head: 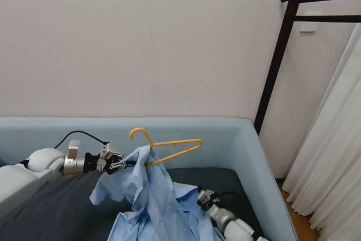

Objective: Pick up the clothes from the sofa and hang them on the clothes hanger.

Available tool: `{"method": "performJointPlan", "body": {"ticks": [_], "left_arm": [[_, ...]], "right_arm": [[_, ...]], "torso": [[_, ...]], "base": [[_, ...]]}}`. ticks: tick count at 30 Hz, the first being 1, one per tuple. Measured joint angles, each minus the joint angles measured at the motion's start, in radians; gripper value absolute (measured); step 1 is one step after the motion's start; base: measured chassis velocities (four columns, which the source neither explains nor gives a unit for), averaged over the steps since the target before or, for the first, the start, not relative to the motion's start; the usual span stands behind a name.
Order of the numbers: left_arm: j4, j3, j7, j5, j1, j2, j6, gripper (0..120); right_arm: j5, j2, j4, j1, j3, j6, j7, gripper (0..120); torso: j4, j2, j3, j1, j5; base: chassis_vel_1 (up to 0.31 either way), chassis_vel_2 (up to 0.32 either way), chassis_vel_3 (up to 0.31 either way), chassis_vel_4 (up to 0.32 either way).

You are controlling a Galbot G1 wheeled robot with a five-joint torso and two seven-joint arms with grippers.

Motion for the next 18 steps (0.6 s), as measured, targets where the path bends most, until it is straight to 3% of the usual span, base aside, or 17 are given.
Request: {"method": "performJointPlan", "body": {"ticks": [6,18], "left_arm": [[-0.027,-0.025,0.032,0.041,-0.002,0.024,-0.015,1],[-0.021,-0.065,0.081,0.219,0.028,0.049,-0.085,1]], "right_arm": [[0.243,-0.083,0.131,0.068,0.032,-0.125,0.028,0],[0.462,-0.145,0.219,0.169,0.064,-0.247,0.158,0]], "torso": [[0.0001,0.000,0.000,0.000,0.0001],[0.0002,0.000,0.000,0.000,0.0000]], "base": [[0.000,0.000,0.000,0.000],[0.000,0.000,0.000,0.000]]}}
